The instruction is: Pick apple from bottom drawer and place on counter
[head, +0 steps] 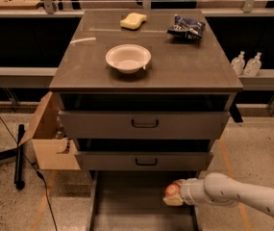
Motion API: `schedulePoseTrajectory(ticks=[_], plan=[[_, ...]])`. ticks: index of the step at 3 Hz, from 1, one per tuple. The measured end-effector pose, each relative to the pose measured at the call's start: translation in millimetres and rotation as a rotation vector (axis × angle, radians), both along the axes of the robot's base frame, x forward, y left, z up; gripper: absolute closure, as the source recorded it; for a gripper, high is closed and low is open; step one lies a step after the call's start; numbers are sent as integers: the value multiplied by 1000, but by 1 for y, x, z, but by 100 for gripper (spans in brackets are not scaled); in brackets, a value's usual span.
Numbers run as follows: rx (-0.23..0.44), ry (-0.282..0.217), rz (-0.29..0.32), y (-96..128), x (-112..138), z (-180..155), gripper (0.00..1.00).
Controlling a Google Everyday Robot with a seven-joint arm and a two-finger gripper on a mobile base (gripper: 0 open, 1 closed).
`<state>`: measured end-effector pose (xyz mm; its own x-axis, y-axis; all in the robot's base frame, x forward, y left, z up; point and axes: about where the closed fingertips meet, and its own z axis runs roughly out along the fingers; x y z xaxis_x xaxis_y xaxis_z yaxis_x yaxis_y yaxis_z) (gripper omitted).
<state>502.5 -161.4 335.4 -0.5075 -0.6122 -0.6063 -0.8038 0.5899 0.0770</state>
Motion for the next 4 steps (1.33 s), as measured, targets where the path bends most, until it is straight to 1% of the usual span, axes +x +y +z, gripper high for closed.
schedulePoseTrajectory(ticks=[1, 2, 3, 4], plan=[[3, 4, 0, 1, -1, -3, 100], [51, -2, -36, -17, -11, 22, 100], [94, -32, -97, -54, -39, 77, 100], [137, -90, -107, -78, -67, 145, 100]])
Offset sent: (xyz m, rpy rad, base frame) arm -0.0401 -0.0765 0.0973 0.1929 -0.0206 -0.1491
